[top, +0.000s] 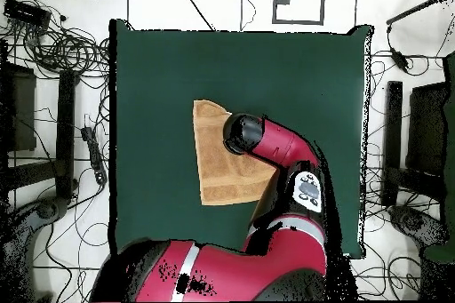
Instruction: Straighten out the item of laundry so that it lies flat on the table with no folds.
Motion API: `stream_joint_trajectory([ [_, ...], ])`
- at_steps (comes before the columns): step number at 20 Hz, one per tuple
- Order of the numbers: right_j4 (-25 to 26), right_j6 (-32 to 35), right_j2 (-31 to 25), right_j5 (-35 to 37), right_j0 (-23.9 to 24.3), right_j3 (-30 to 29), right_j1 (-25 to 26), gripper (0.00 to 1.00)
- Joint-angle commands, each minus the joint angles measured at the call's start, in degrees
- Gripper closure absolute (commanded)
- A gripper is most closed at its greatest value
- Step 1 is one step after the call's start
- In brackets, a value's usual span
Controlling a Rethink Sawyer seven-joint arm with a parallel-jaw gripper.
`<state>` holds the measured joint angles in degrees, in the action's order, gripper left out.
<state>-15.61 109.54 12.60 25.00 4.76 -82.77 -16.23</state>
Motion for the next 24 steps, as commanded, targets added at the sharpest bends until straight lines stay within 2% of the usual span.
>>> stream_joint_trajectory([
  [1,-1.6,11.0,-3.1,9.6,-2.4,-0.7,-0.5,0.00],
  [24,-1.1,10.8,-2.2,11.7,-2.8,0.6,-0.5,0.00],
])
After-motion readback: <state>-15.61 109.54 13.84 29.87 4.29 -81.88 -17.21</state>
